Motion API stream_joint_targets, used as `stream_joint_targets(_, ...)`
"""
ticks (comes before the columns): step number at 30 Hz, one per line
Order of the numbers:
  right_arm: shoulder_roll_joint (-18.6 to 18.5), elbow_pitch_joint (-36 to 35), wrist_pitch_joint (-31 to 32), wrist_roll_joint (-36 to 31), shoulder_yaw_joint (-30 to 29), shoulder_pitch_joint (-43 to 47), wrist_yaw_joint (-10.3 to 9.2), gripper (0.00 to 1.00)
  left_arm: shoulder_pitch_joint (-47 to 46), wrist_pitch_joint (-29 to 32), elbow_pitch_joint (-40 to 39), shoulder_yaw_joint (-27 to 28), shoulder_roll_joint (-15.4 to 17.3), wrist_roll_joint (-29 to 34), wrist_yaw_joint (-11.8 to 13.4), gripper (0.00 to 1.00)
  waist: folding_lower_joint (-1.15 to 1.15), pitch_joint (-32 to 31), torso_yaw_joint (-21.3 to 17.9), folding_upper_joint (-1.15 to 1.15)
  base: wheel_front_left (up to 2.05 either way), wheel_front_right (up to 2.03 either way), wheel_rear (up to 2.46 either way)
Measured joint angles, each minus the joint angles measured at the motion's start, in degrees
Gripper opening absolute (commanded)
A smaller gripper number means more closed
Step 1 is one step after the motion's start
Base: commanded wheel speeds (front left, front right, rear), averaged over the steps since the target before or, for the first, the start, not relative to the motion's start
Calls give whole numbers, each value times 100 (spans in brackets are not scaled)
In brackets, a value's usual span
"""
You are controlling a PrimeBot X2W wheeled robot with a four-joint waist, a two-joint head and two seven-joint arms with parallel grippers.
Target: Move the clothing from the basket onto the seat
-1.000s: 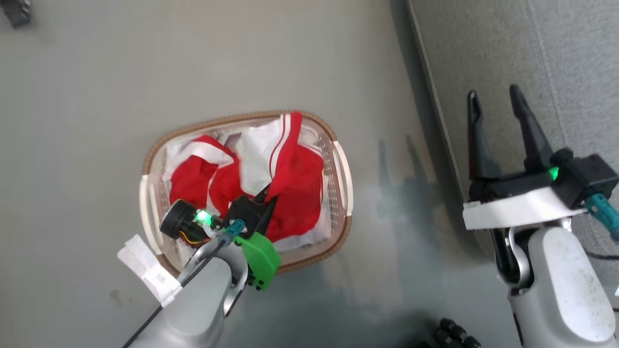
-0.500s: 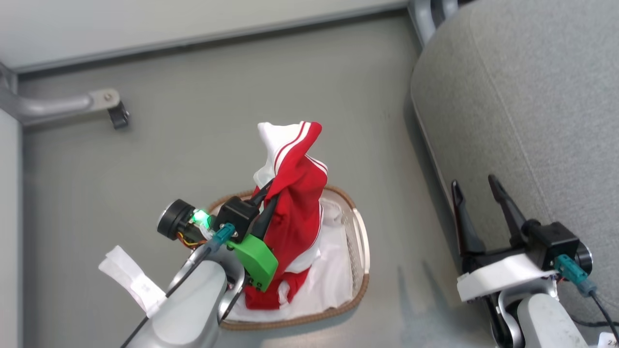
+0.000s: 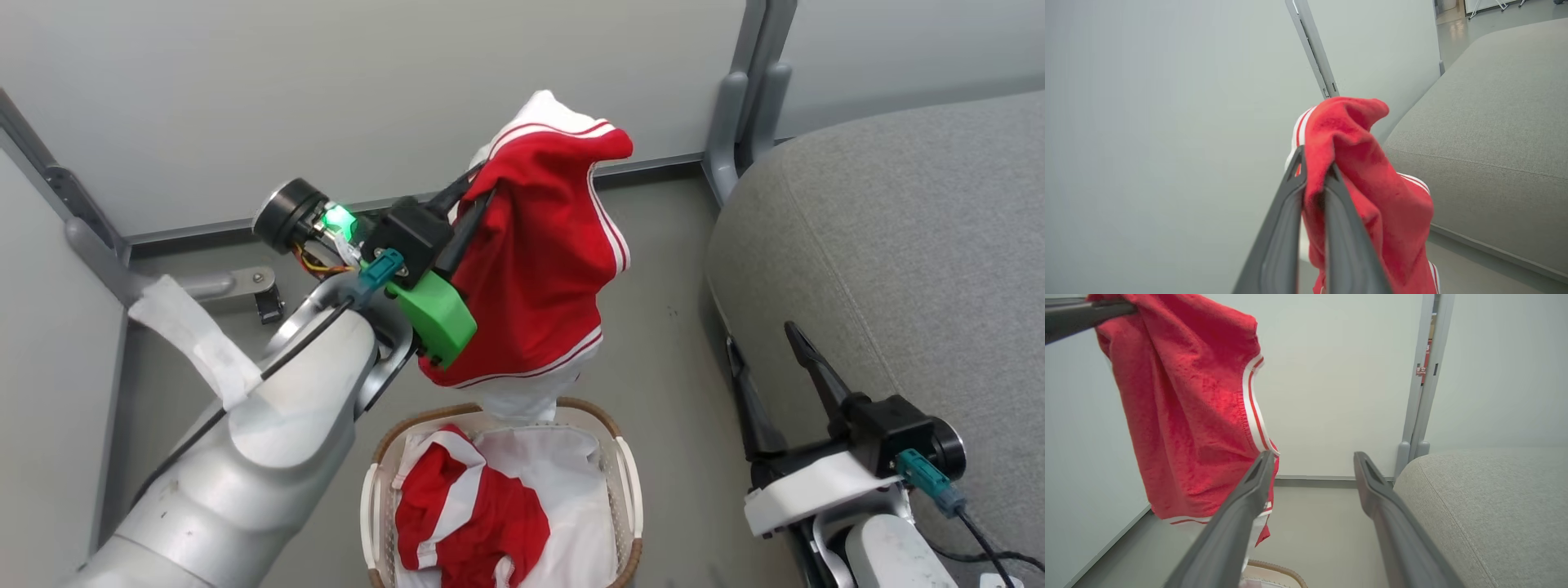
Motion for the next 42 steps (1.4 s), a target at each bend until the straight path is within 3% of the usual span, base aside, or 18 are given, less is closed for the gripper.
stream_joint_targets(9,0,30,0,-132,414,-427,0,100,-703,54,22,-45,-38,-166,-1,0,0,-24,5,0,0,0,0)
stream_joint_targets(24,-2,673,0,-842,590,-1369,0,100,-871,-93,-194,-190,-11,-335,-1,0,0,23,92,0,0,0,0)
stream_joint_targets(28,-4,1134,0,-976,890,-1769,0,100,-870,-125,-280,-278,-16,-334,-1,0,0,28,125,0,0,0,0)
stream_joint_targets(32,-261,1590,-1,-943,1285,-2199,0,100,-859,-145,-408,-356,-43,-334,-1,0,0,17,169,0,0,0,0)
stream_joint_targets(42,-793,2551,-1,36,3120,-3012,2,100,-720,-149,-624,-514,-79,-382,-1,0,0,-83,278,0,0,0,0)
